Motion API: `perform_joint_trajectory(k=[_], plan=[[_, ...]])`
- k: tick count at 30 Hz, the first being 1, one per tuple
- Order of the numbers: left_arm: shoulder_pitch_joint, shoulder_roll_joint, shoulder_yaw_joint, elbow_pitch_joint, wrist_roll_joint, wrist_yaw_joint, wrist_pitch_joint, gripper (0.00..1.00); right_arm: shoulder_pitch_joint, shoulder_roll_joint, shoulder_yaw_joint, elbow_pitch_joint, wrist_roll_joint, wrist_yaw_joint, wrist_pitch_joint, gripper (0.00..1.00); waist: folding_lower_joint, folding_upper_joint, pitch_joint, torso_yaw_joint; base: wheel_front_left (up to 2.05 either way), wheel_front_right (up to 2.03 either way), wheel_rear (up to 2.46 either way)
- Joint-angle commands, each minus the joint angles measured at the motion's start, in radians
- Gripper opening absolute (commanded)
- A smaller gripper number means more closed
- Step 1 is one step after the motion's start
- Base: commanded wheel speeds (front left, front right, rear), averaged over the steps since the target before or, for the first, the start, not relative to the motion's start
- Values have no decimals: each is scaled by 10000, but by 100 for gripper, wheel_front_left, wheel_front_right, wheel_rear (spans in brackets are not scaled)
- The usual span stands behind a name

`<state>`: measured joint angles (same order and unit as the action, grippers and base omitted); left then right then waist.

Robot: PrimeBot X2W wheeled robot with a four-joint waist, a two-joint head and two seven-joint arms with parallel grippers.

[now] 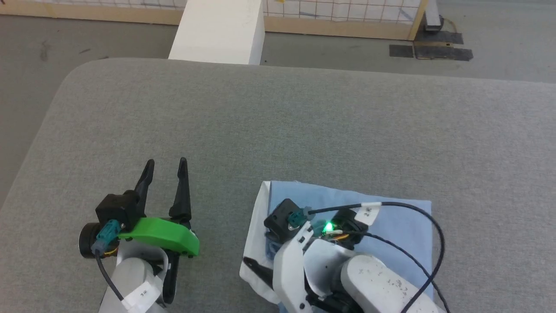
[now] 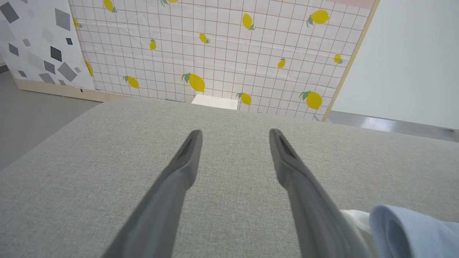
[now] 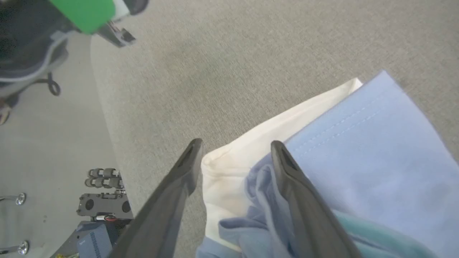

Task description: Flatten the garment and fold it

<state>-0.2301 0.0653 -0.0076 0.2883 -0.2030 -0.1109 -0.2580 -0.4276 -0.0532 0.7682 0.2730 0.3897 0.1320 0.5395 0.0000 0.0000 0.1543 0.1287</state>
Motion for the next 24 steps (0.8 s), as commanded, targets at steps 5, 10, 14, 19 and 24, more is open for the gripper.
perform_joint_trajectory(k=[5, 10, 14, 19, 24], plan=[[-16, -60, 98, 33, 145, -50, -38, 100, -101, 28, -482, -1174, 919, -13, -1758, 100, 0, 0, -269, -312, 0, 0, 0], [81, -64, 145, -30, 186, -70, -38, 100, 607, 29, -2543, -2445, 209, -13, -3954, 100, 0, 0, -418, -568, 0, 0, 0], [156, -68, 181, -101, 194, -85, -38, 100, 1760, 29, -4698, -3286, -641, -13, -4992, 100, 0, 0, -517, -728, 0, 0, 0], [200, -72, 241, -214, 247, -94, -38, 100, 3069, 29, -6715, -3700, -973, -13, -5401, 100, 0, 0, -547, -844, 0, 0, 0], [227, -86, 250, -264, 283, -103, -38, 100, 4036, 29, -7808, -3069, 173, -13, -5184, 100, 0, 0, -602, -878, 0, 0, 0]])
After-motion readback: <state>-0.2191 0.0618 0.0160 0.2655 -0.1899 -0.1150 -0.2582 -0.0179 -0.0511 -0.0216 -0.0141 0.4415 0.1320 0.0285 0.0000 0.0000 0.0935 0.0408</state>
